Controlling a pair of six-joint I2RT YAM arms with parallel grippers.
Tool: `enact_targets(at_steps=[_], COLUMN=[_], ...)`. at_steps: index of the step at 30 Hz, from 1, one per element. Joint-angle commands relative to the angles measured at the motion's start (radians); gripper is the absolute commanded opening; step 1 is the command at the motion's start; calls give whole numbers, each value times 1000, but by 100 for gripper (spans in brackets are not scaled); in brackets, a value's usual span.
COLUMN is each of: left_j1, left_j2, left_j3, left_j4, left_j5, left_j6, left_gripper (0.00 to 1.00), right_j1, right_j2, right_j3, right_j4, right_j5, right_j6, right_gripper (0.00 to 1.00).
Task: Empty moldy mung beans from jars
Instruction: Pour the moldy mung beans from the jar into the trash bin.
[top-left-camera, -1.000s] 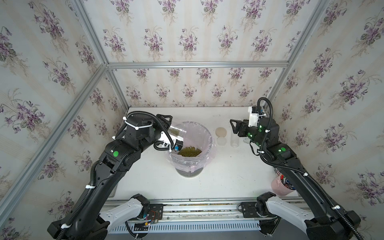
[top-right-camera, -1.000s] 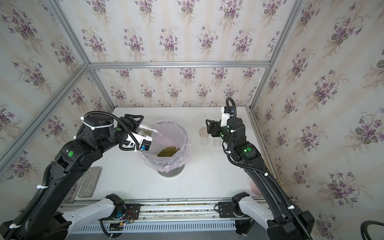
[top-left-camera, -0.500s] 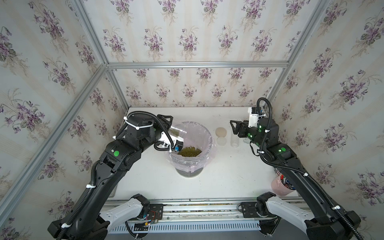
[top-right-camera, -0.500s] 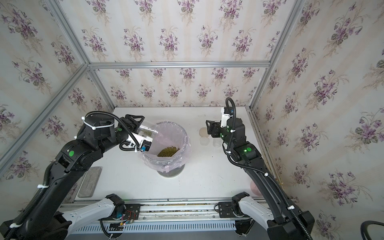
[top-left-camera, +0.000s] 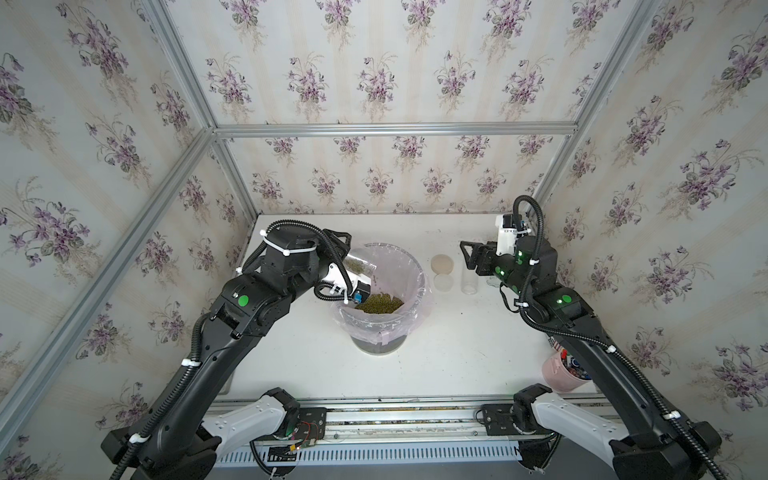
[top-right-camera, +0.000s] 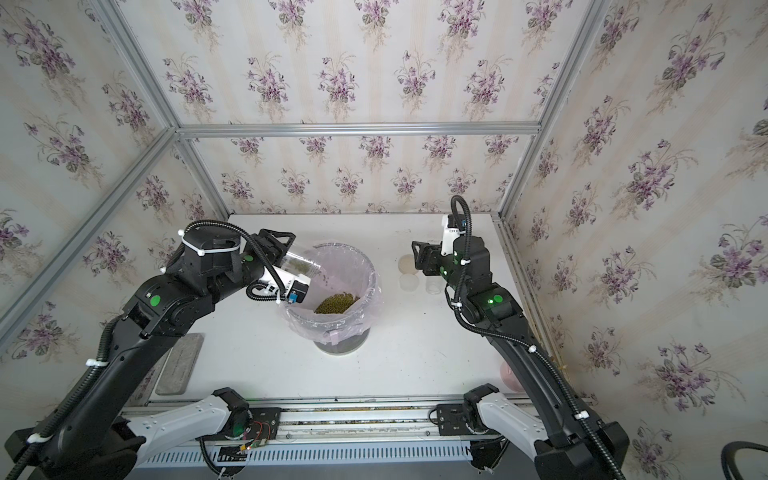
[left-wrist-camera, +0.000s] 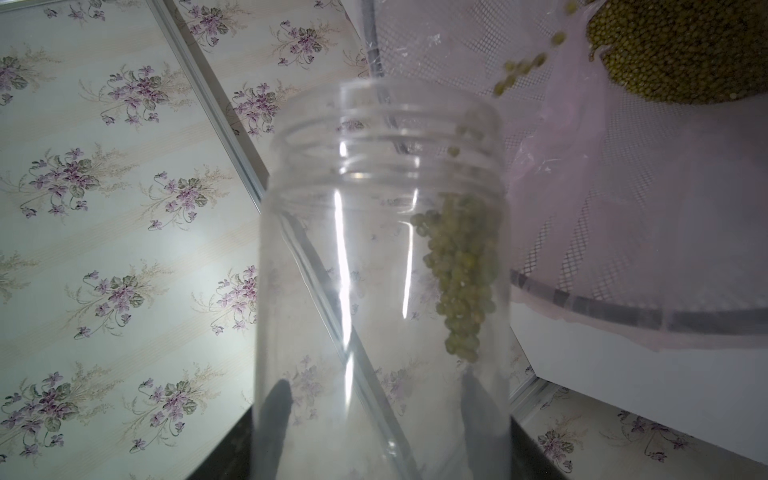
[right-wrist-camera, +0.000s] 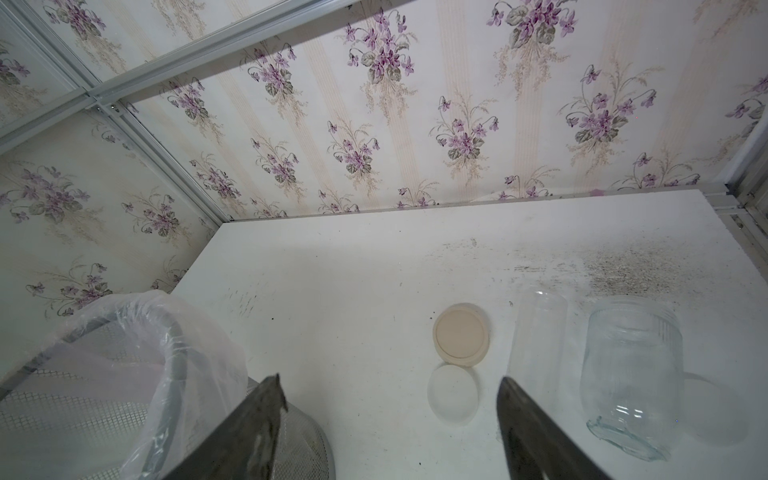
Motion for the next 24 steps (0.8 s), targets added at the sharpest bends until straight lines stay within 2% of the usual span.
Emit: enact_targets(at_steps=[1,24], left_j1=[-7,-12], left_j2=[0,5], left_j3=[8,10], left_j4=[15,11], left_j5=[-30,-41], left_j6=[101,112], left_gripper=[0,0], right_j1=[0,0], right_j2=[-7,-11], right_j3=[-5,-7], right_j4=[23,28], right_j5=[10,14], right_j6=[7,5], right_gripper=[78,78])
